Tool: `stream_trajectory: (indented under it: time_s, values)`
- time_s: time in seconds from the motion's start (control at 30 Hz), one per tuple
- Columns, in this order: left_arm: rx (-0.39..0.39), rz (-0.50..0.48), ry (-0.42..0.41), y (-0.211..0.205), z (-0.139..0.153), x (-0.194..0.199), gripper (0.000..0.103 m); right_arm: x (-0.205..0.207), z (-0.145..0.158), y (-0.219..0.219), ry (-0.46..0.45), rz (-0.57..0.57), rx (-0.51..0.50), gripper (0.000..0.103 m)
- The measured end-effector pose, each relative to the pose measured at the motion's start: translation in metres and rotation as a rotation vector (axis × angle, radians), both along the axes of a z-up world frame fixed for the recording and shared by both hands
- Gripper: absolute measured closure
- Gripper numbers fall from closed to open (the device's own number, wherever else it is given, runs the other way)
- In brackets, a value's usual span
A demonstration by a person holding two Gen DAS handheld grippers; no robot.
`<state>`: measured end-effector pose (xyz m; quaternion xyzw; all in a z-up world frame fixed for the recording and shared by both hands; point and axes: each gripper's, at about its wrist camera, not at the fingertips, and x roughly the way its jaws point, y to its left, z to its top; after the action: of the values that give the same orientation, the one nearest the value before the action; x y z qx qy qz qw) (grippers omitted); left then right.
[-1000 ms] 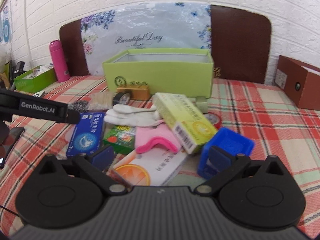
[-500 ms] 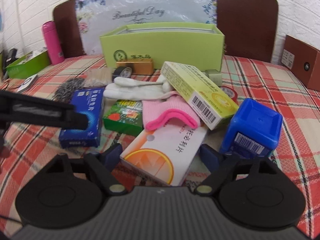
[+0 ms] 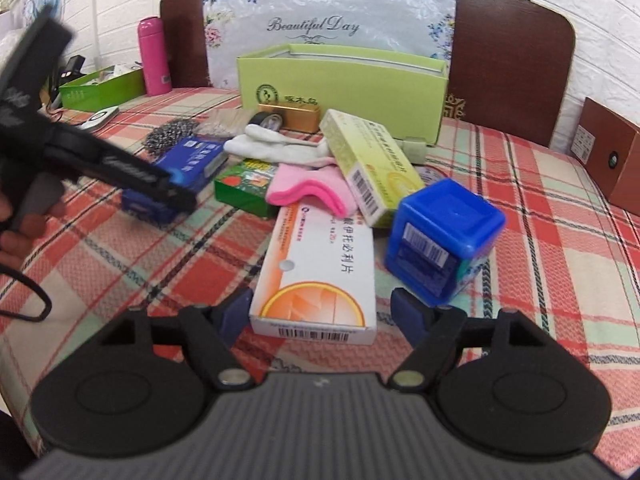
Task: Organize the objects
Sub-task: 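Reach the left tool to the blue medicine box while the right tool reaches the white-orange box, then grasp the blue medicine box with the left tool while the right tool grasps the white-orange box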
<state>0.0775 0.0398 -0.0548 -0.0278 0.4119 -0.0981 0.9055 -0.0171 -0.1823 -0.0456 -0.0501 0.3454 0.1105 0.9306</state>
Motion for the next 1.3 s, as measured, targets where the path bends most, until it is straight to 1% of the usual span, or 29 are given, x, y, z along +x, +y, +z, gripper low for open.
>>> stream_trajectory:
  time_s: [0.07, 0.13, 0.2, 0.23, 0.3, 0.37, 0.47, 0.57, 0.67, 0.77, 0.8, 0.83, 0.9, 1.0, 1.13, 1.2, 1.23, 1.3]
  values:
    - [-0.03, 0.017, 0.007, 0.013, 0.002, -0.007, 0.039, 0.001, 0.001, -0.001, -0.01, -0.008, 0.011, 0.027]
    - [-0.082, 0.047, 0.011, 0.025, 0.006, -0.013, 0.039, 0.001, 0.001, 0.002, -0.018, -0.01, 0.02, 0.023]
    - [-0.103, 0.085, 0.011, 0.031, 0.01, -0.014, 0.035, 0.003, 0.0, 0.006, -0.014, -0.007, 0.022, 0.023]
    - [-0.1, 0.094, 0.008, 0.031, 0.011, -0.013, 0.032, 0.003, -0.001, 0.007, -0.013, -0.005, 0.021, 0.023]
    - [-0.086, 0.09, 0.001, 0.027, 0.014, -0.011, 0.032, 0.002, -0.001, 0.01, -0.015, -0.003, 0.02, 0.023]
    - [-0.069, 0.076, 0.003, 0.021, 0.014, -0.009, 0.028, 0.001, -0.001, 0.01, -0.016, -0.009, 0.022, 0.022]
    - [-0.024, 0.054, 0.007, 0.012, 0.01, -0.005, 0.026, 0.003, -0.002, 0.01, -0.004, -0.016, 0.025, 0.021]
    - [0.015, 0.062, 0.02, 0.009, 0.004, -0.003, 0.026, 0.006, -0.003, 0.014, 0.005, -0.012, 0.011, 0.021]
    - [0.009, 0.059, 0.023, 0.012, 0.001, -0.004, 0.026, 0.008, -0.002, 0.018, 0.002, -0.003, 0.002, 0.02]
    - [-0.017, 0.047, 0.016, 0.014, 0.002, -0.007, 0.033, 0.009, -0.001, 0.02, 0.008, 0.005, 0.007, 0.022]
    - [-0.022, 0.048, 0.016, 0.014, 0.003, -0.007, 0.033, 0.009, -0.001, 0.02, 0.011, 0.007, 0.008, 0.026]
    - [-0.027, 0.049, 0.017, 0.015, 0.003, -0.007, 0.033, 0.01, -0.001, 0.021, 0.016, 0.01, 0.008, 0.027]
    - [-0.028, 0.056, 0.015, 0.014, 0.004, -0.006, 0.033, 0.011, -0.002, 0.022, 0.02, 0.011, -0.001, 0.027]
    - [-0.004, 0.052, 0.022, 0.01, 0.002, -0.004, 0.032, 0.013, -0.002, 0.025, 0.017, 0.008, -0.016, 0.027]
    - [0.016, 0.043, 0.018, 0.005, 0.001, -0.003, 0.028, 0.018, -0.005, 0.024, 0.034, -0.006, -0.013, 0.027]
    - [0.02, 0.04, 0.016, 0.004, 0.001, -0.002, 0.028, 0.021, -0.007, 0.024, 0.046, -0.006, -0.004, 0.027]
    - [0.019, 0.04, 0.014, 0.004, 0.001, -0.002, 0.028, 0.021, -0.008, 0.023, 0.049, -0.007, 0.001, 0.029]
    - [0.007, 0.034, 0.01, 0.005, 0.001, -0.003, 0.031, 0.021, -0.007, 0.024, 0.051, -0.009, 0.01, 0.03]
